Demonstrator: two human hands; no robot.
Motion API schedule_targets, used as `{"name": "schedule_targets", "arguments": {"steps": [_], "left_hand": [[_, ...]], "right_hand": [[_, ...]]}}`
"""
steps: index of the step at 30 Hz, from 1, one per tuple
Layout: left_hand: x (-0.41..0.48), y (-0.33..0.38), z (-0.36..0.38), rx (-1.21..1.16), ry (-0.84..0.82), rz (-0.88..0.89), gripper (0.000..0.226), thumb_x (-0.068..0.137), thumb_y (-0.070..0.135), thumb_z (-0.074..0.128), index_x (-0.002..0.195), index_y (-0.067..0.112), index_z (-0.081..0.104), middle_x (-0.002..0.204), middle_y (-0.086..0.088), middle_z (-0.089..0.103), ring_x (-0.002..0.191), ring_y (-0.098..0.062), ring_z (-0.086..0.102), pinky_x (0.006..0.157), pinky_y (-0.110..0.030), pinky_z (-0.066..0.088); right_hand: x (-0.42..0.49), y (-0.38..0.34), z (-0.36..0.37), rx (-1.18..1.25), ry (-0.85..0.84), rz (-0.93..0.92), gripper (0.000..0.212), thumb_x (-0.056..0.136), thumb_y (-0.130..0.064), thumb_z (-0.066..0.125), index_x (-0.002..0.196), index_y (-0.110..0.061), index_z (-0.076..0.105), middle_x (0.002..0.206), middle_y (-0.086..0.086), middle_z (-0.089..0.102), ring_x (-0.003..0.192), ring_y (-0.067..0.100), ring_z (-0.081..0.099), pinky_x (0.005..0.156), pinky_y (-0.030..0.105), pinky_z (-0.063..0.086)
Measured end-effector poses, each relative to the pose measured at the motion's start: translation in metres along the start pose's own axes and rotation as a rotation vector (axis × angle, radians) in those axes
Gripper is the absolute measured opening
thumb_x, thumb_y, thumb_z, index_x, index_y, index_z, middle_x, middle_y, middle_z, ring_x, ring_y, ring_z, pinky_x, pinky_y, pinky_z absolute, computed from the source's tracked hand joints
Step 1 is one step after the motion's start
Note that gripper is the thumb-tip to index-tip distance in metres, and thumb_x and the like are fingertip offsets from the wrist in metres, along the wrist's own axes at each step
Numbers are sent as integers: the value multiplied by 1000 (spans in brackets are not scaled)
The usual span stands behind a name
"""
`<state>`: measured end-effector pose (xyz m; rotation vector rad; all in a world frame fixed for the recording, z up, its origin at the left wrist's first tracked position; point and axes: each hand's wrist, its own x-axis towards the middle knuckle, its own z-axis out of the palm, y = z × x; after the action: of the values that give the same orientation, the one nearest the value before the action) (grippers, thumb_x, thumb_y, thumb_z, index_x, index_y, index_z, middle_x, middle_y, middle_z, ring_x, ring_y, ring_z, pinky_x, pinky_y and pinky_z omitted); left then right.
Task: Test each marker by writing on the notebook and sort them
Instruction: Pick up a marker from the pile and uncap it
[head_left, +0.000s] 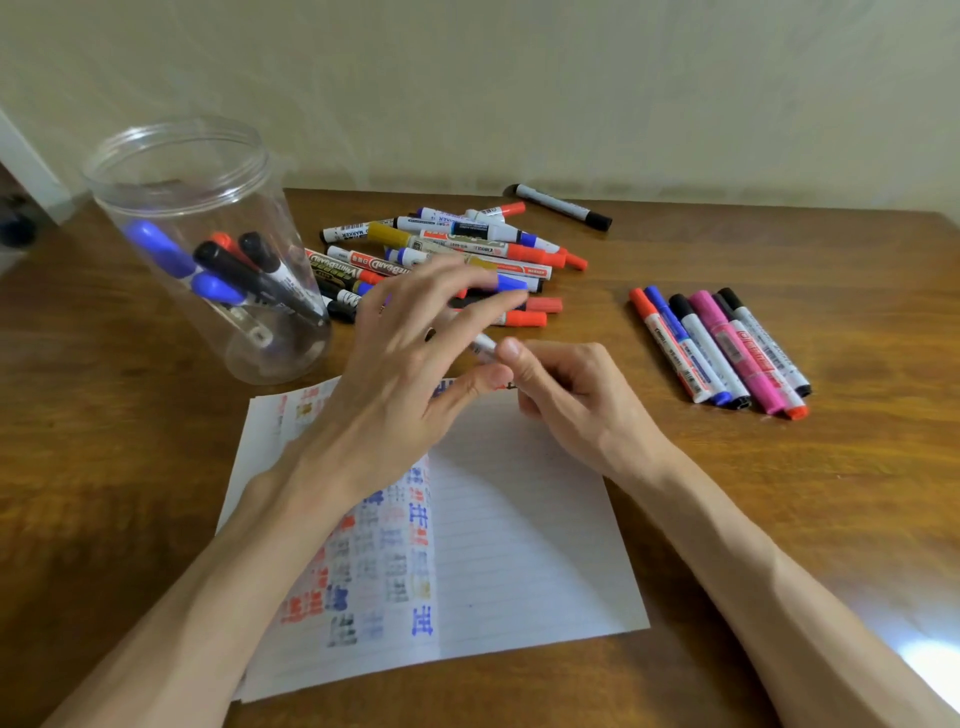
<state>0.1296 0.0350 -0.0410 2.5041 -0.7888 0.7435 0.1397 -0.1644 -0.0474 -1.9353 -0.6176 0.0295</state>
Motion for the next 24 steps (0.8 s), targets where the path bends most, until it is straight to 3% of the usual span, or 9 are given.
{"name": "schedule_targets", "arguments": {"steps": [2,4,6,10,13,16,19,21,24], "left_hand": [[-3,-6,1,46,-24,-12,44,105,46,47,131,17,67,115,6,67,117,-16,59,107,-41,33],[-5,-9,1,-13,-40,-69,35,106,41,49,115,16,70,101,7,66,97,-16,60,91,-35,41],[-6,-9,-1,-103,-48,-146,30,105,38,52,113,16,70,103,7,69,95,-13,62,85,-32,48],[-7,-3,-1,-105,-73,-181,27,104,40,52,111,20,69,93,13,72,87,-9,64,80,-37,52],[-7,2,-1,-159,-131,-185,31,103,47,51,113,22,66,94,14,70,84,-8,65,78,-36,54],[-9,5,-1,-237,-196,-181,28,103,48,50,106,23,63,89,11,67,78,-11,65,64,-38,55],[-9,3,-1,-302,-270,-225,29,107,47,45,90,25,56,67,4,57,60,-17,56,52,-34,43],[-8,1,-4,-351,-314,-251,29,107,49,44,89,29,56,63,1,55,58,-20,54,52,-28,38],[-9,0,-6,-383,-367,-265,29,107,51,44,92,32,58,64,-2,58,59,-23,56,53,-32,41]], "right_hand": [[0,-2,-2,11,27,-14,37,107,-33,56,79,-14,71,59,1,44,55,7,37,53,24,29],[-1,-4,-6,162,168,60,27,103,-33,64,87,-15,77,61,-6,55,58,6,46,56,23,36],[0,-4,-8,264,265,160,30,100,-38,67,81,-17,74,64,-3,63,60,9,53,59,24,43],[3,1,3,105,330,250,52,104,-47,60,59,-22,56,52,-7,54,51,8,48,54,29,40],[6,-1,9,79,367,186,58,106,-34,60,54,-14,48,48,-10,41,49,6,35,52,28,30],[6,-4,11,115,324,141,59,106,-17,58,51,-21,37,48,-14,31,48,5,26,48,20,23],[4,-4,9,120,250,121,60,106,-13,55,51,-22,34,47,-13,30,46,5,23,47,19,22],[3,-3,7,123,233,112,60,106,-11,54,51,-22,34,46,-13,30,45,5,23,47,18,22],[1,-1,8,110,248,91,63,105,-5,53,49,-25,32,43,-14,29,41,5,24,46,14,21]]}}
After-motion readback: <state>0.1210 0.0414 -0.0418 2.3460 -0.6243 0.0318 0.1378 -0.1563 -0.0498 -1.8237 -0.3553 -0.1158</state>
